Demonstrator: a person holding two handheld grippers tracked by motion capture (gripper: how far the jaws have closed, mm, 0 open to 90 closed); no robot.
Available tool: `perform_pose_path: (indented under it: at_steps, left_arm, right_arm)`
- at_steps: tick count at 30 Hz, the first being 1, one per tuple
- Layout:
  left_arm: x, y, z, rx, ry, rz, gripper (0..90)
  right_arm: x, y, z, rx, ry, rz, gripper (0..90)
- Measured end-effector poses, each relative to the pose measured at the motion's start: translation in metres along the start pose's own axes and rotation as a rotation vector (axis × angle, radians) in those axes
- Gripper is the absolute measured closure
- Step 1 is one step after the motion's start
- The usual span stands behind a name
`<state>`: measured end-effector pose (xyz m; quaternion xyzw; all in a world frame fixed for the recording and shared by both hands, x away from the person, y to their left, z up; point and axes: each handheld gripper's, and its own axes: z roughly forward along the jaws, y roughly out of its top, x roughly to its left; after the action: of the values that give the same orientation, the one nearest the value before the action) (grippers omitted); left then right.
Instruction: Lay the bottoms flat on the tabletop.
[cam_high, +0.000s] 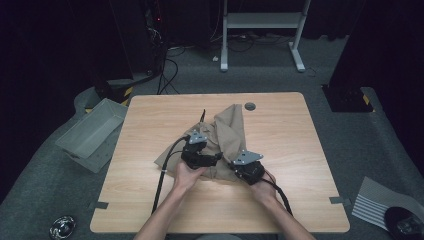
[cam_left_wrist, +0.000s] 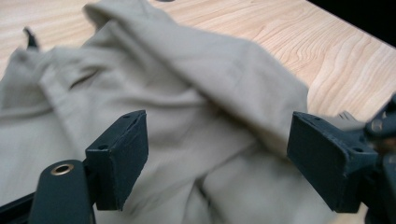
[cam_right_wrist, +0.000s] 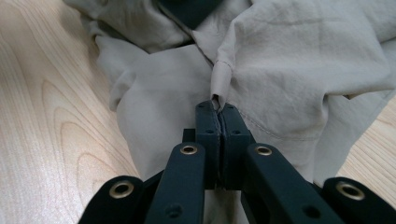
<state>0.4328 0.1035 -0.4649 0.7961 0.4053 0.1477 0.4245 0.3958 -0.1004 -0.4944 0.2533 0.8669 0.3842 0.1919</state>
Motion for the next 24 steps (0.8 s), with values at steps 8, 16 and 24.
perform_pose_path:
  at_steps: [8, 16, 24]
  left_arm:
    - [0.001, 0.008, 0.034, 0.091, 0.011, -0.061, 34.6]
    - [0.004, 0.009, 0.036, 0.151, -0.02, -0.016, 83.2]
    - [0.014, 0.014, 0.014, 0.113, -0.019, -0.001, 89.3]
  right_arm:
    - [0.004, -0.002, 0.005, 0.017, -0.012, -0.016, 82.9]
    - [0.01, -0.009, -0.003, 0.003, -0.027, -0.035, 52.7]
    - [-0.003, -0.04, -0.03, -0.012, -0.038, 0.029, 44.2]
